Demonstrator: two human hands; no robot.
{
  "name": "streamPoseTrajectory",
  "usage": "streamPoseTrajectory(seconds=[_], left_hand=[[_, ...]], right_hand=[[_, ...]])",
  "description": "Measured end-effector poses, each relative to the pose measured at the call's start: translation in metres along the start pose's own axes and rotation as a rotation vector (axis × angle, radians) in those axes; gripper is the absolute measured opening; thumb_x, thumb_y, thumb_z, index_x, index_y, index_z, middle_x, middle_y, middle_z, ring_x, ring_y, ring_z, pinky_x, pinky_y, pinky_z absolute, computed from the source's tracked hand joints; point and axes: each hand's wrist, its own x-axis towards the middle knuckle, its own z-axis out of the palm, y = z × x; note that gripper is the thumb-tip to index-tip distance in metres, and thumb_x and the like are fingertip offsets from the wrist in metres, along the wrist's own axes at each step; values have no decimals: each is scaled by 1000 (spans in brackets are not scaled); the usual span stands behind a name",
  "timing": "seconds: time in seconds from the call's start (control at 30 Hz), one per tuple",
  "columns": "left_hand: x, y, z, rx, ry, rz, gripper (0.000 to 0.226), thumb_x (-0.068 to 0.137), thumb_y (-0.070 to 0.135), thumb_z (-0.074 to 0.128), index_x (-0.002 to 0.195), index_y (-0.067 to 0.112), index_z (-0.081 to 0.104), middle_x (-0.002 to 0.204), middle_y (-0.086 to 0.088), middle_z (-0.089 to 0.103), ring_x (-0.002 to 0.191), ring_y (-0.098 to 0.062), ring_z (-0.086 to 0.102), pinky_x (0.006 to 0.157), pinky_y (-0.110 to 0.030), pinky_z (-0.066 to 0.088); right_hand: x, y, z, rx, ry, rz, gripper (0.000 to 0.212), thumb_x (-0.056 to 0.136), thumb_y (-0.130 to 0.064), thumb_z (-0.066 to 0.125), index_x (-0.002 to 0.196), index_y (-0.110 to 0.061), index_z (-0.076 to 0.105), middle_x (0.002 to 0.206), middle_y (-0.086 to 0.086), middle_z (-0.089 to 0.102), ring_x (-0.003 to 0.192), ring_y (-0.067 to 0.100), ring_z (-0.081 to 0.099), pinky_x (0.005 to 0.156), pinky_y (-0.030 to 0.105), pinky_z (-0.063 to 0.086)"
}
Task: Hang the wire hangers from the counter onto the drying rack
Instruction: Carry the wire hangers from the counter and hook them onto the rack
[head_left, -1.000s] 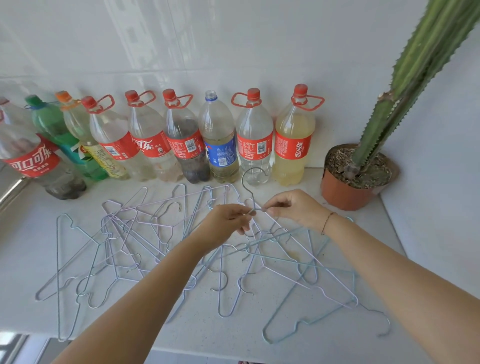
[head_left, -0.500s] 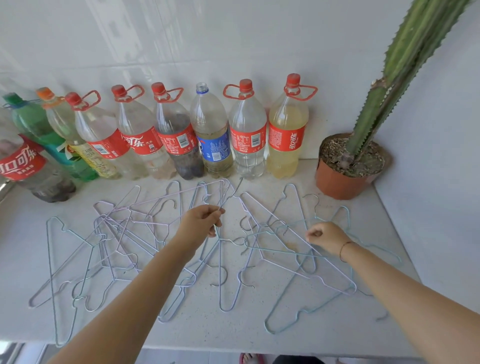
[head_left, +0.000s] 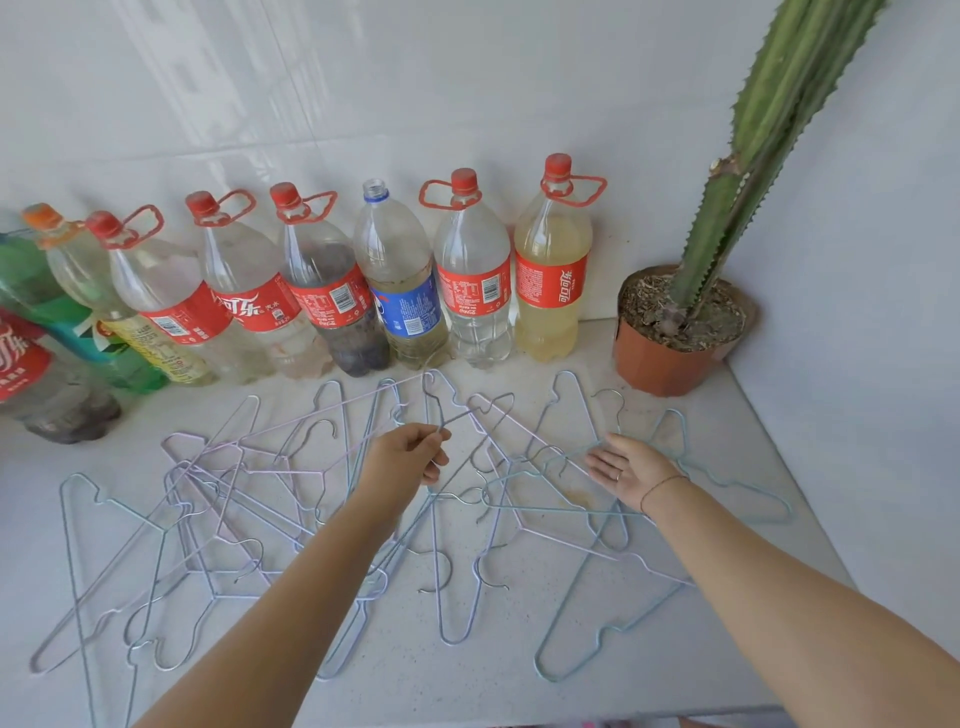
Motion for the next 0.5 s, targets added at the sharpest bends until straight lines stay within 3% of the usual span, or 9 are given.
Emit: streamPoseTrajectory(seconds=[0.1, 0.2, 0.33, 0.5], left_hand=[[-1, -2, -1, -7, -9, -12, 20, 94, 6, 49, 86, 12, 66, 64, -4, 60, 54, -15, 49, 54, -20, 42], [-2, -2, -3, -4, -8, -20, 20, 94, 6, 48, 87, 11, 66, 66, -5, 60, 55, -15, 48, 55, -20, 42], [-1, 2, -5, -33, 5, -33, 19, 95, 6, 48, 86, 11, 65, 65, -5, 59, 55, -15, 47, 56, -21, 43], [2, 14, -2, -51, 11, -23, 16, 94, 8, 51, 85, 10, 64, 65, -6, 58, 54, -17, 47, 48, -18, 41]], right_hand=[[6, 0, 7, 142, 24, 50, 48, 94, -23, 52, 133, 1, 37, 104, 15, 55, 112, 27, 58, 85, 35, 52], [5, -1, 14, 204, 30, 61, 35, 90, -25, 57, 117, -7, 43, 98, 10, 52, 82, 20, 60, 66, 29, 53], [-6, -5, 22, 160, -26, -13, 11, 90, -22, 57, 89, -12, 52, 84, 5, 54, 70, 12, 53, 60, 21, 42], [-31, -6, 29, 42, -53, -148, 6, 92, -19, 53, 87, -16, 56, 86, 0, 59, 73, 10, 56, 50, 17, 45]])
